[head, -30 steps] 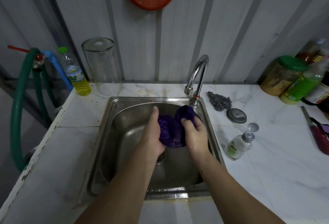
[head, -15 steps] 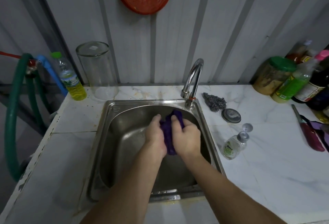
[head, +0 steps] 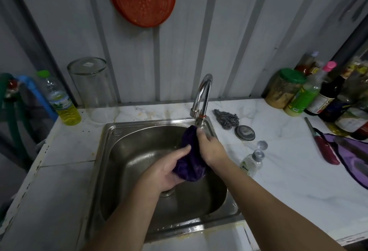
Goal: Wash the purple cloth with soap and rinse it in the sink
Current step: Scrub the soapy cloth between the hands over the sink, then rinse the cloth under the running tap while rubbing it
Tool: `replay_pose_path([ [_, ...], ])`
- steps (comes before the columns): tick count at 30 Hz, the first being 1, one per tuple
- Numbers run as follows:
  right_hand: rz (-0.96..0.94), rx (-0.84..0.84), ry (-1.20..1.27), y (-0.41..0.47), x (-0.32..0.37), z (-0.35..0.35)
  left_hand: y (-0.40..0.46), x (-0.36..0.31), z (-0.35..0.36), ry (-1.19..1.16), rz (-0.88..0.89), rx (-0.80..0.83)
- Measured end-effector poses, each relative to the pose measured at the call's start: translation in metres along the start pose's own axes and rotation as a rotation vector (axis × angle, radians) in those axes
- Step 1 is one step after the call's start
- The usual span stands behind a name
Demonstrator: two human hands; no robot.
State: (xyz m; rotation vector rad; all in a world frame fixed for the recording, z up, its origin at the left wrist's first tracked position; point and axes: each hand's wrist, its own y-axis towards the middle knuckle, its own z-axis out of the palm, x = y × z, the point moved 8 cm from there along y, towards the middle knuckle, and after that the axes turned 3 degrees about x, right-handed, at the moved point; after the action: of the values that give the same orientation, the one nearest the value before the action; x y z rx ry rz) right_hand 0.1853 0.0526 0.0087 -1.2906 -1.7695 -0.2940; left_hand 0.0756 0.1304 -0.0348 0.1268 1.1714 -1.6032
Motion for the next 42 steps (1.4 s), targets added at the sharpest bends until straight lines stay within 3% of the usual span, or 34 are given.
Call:
replay_pose_path([
  [3, -0.013, 0.066, -0.087, 0.004, 0.006, -0.007, 0.006, -0.003, -0.004, 0.099, 0.007, -0.023],
  [8, -0.037, 0.106, -0.223, 0.019, 0.006, -0.018, 0.009, -0.037, -0.007, 0.355, 0.331, -0.196],
  [11, -0.029, 0.141, -0.175, 0.022, 0.009, -0.022, 0.008, -0.053, 0.000, 0.531, 0.455, -0.179],
  [16, -0.007, 0.211, -0.110, 0.027, 0.016, -0.026, 0.010, -0.066, 0.008, 0.683, 0.499, -0.152],
  [22, -0.056, 0.293, -0.281, 0.047, 0.038, -0.069, 0.016, -0.062, -0.008, 0.401, 0.447, -0.266],
  [29, -0.182, 0.201, -0.625, 0.130, 0.042, -0.123, 0.023, -0.057, -0.001, 0.240, 0.388, -0.298],
  [37, -0.319, 0.304, -0.898, 0.188, 0.018, -0.094, 0.036, -0.062, 0.006, 0.173, 0.386, -0.335],
  [42, -0.518, 0.350, -1.067, 0.199, 0.024, -0.073, 0.044, -0.059, 0.006, 0.158, 0.357, -0.332],
])
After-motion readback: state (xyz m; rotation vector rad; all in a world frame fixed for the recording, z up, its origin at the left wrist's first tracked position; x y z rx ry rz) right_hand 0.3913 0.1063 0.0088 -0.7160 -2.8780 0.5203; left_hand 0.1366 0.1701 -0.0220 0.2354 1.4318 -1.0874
